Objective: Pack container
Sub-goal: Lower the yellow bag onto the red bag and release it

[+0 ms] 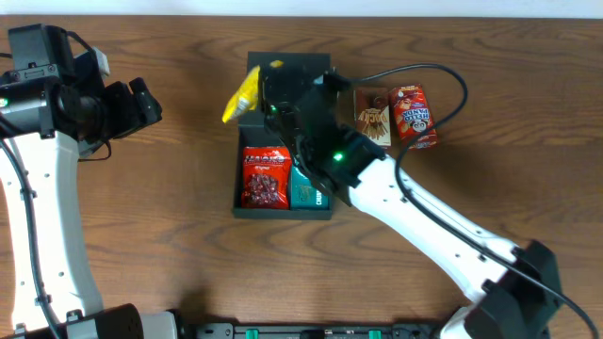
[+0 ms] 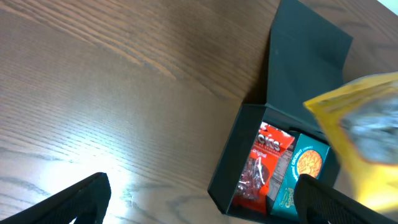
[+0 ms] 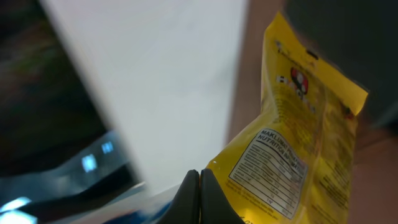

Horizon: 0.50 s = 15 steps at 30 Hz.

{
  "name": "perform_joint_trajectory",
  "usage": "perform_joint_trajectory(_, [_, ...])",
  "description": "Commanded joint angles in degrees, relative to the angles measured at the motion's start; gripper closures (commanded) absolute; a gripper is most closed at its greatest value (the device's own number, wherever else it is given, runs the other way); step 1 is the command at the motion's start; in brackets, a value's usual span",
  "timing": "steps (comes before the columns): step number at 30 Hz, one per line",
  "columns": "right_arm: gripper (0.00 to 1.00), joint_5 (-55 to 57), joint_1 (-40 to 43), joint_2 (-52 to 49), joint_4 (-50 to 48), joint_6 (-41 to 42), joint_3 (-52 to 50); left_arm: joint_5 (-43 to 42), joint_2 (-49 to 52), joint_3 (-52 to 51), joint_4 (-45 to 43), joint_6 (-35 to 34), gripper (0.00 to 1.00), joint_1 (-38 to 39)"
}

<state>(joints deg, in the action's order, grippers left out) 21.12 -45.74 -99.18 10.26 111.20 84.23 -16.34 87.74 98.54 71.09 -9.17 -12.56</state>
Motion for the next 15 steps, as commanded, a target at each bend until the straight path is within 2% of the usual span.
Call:
perform_joint_trajectory(1, [0.98,0.46,-1.42,-5.6,2.6,-1.55,0.2,-0.22,0.33,-0.26,0.22,-0.26,0.05,-0.17])
perform_joint_trajectory(6, [0.98,-11.23,-2.34,-9.38,3.61,-1.75,0.2,-0.22,0.33,-0.26,0.85,-0.26,0.04,-0.17])
perform_joint_trajectory(9, [0.98,-12.55,-2.4,-9.05,5.88,-4.15,0.2,-0.22,0.33,-0.26,0.9,-0.26,0.05,-0.17])
perform_joint_trajectory(15, [0.98,-14.86,-2.32,-7.98,16.65,-4.13,0.2,-0.22,0.33,-0.26,0.87,-0.26,0.05,-0.17])
